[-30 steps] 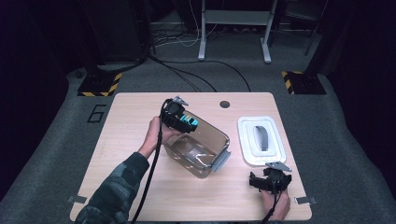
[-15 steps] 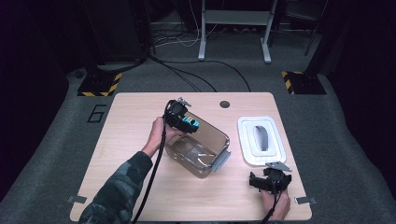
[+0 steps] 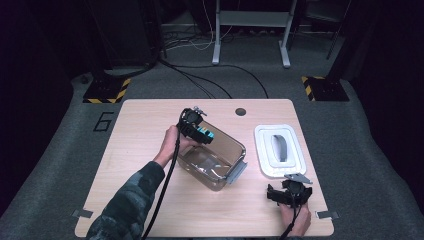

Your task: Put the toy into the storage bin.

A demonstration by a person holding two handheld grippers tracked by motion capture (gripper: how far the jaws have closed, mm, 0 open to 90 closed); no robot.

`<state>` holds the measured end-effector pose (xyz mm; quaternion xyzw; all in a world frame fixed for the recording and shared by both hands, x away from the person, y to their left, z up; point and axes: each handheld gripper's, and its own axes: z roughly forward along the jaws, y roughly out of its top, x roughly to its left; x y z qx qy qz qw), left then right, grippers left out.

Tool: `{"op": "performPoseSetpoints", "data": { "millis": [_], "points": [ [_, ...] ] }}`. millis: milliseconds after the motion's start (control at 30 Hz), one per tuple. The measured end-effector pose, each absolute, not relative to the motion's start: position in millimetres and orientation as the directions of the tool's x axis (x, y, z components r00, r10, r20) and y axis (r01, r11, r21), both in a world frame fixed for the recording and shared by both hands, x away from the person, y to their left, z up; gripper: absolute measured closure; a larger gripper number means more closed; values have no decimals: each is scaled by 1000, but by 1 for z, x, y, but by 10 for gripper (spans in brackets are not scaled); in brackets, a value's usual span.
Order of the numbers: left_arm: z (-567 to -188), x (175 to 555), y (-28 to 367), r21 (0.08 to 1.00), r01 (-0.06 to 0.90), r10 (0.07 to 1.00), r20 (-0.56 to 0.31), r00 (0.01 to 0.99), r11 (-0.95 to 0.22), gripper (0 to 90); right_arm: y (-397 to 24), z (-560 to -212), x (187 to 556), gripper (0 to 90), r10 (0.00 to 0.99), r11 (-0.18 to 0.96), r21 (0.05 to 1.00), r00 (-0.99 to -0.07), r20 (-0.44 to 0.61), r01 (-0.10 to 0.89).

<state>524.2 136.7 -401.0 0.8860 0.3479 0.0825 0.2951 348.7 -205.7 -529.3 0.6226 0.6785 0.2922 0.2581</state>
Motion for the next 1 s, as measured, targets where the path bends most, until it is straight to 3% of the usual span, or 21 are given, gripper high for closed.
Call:
{"op": "performPoseSetpoints", "data": {
  "millis": [1000],
  "points": [
    [-408, 532, 119, 507, 592, 668, -42, 743, -627, 223, -206, -529, 349, 3, 996, 55, 718, -92, 13, 694]
  ]
}}
